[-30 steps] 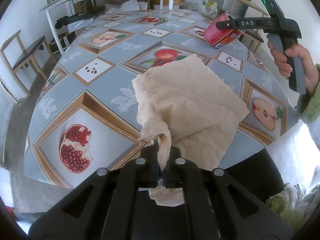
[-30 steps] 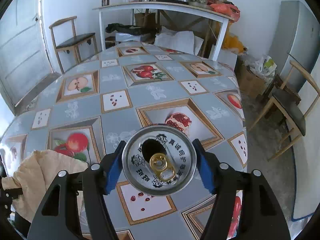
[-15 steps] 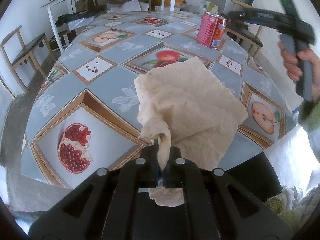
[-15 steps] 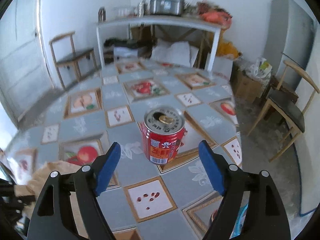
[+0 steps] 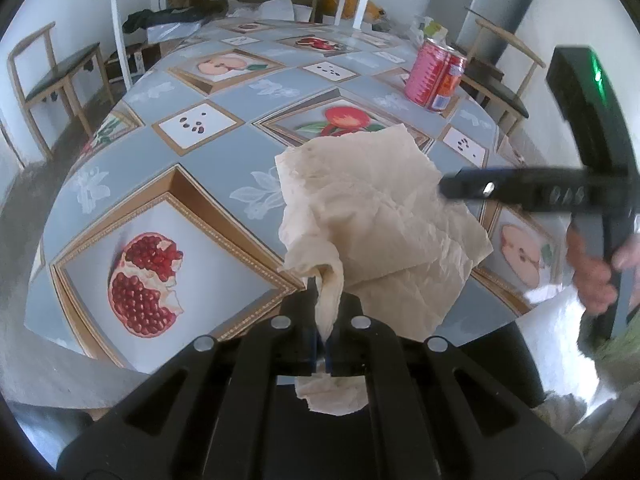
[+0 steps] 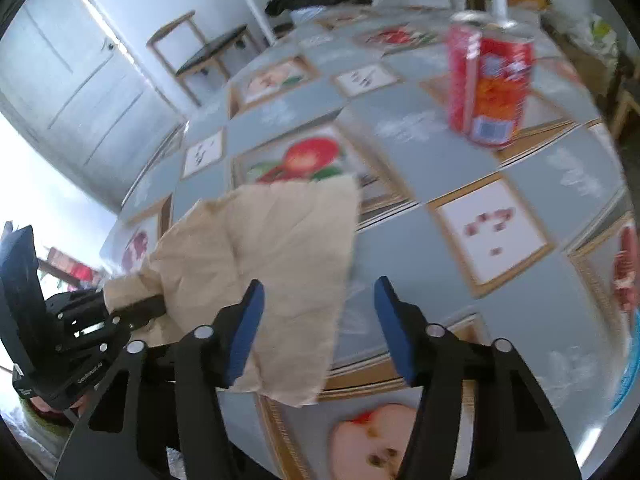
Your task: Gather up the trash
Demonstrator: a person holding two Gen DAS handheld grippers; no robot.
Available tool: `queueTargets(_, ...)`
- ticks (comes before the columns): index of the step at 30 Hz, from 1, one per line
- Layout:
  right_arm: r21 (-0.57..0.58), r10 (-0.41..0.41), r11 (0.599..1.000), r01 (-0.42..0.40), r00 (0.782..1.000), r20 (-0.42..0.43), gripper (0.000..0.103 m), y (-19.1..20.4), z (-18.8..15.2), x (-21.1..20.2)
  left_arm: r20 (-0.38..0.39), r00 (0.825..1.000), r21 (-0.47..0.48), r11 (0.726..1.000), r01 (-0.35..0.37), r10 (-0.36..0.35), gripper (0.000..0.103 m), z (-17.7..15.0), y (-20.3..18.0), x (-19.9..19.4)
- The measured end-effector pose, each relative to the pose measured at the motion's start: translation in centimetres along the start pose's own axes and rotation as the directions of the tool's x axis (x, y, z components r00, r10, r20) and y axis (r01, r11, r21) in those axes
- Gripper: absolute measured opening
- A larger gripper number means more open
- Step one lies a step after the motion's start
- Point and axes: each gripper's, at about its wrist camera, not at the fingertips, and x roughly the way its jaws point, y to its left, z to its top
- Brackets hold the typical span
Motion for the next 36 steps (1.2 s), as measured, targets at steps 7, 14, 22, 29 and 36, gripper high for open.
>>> queueTargets(7,0.100,0.159,0.983,-0.154,0.986,-0.041,0.005,-0.3,-0.6,0.7,0.019,0.999,-0.037,0.999,0.028,-0.027,0.001,0.0,0.1,0.3)
queueTargets(14,0.115,0.430,0.895,-0.432,0.902,0.037,0.003,0.7,0.3,-1.8,0.033,0.995,-0.074,0.993,0.095,-0.093,0.001,0.1,0.0,0.7)
queueTargets(22,0.121,0.409,0.909,-0.400,0.910,-0.068,0.003,2.4,0.8,1.0,0.050,0.990,-0.072,0.988,0.135,-0.132,0.001,-0.1,-0.8,1.0)
queueTargets(29,0.125,0.101,0.987,-0.102,0.995,0.017,0.007,-1.4,1.1,-1.2,0.053,0.988,-0.085,0.985,0.151,-0.147,0.001,-0.1,-0.4,1.0)
queueTargets(36,0.327,0.293,0.908,-0.263,0.955,-0.047,0.008,-4.6,0.3,0.9,0.053,0.987,-0.092,0.984,0.155,-0.151,0.001,0.0,-0.4,1.1)
